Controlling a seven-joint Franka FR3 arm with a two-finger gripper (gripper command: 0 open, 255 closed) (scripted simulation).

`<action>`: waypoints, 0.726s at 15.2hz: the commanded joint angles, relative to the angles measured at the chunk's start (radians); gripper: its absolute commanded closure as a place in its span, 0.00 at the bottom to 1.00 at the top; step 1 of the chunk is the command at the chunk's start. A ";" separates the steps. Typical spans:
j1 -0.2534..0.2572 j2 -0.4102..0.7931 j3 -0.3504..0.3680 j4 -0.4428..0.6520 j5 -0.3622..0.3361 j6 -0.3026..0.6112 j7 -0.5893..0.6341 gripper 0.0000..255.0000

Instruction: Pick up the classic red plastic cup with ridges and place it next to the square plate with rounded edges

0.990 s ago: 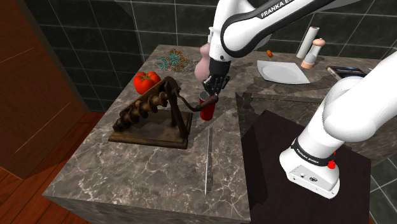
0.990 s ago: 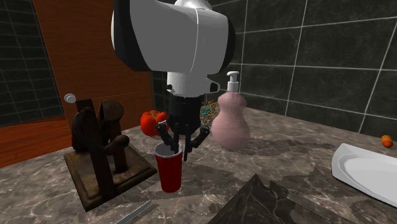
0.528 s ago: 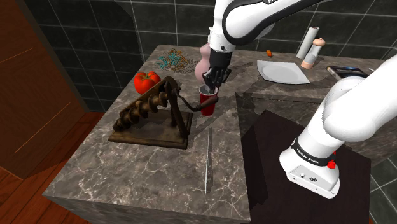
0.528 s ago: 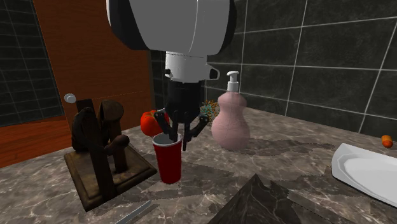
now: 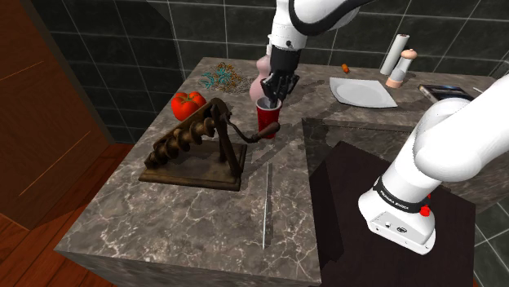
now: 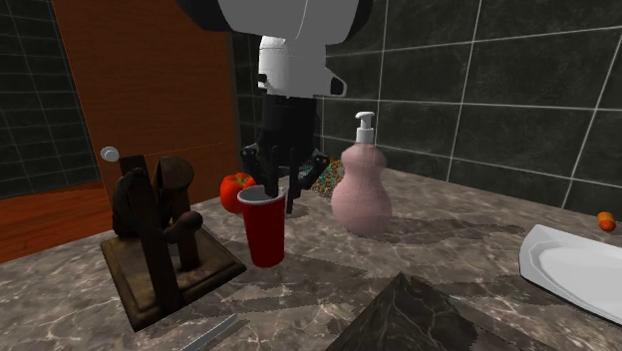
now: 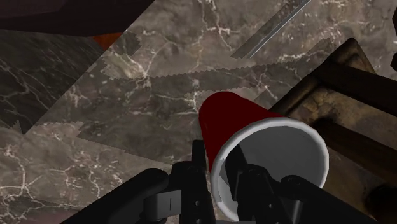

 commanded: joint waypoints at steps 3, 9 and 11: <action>-0.001 -0.018 -0.003 0.041 -0.004 -0.060 0.006 1.00; -0.003 -0.036 -0.008 0.108 -0.011 -0.144 0.015 1.00; -0.004 -0.040 -0.010 0.132 -0.013 -0.172 0.017 1.00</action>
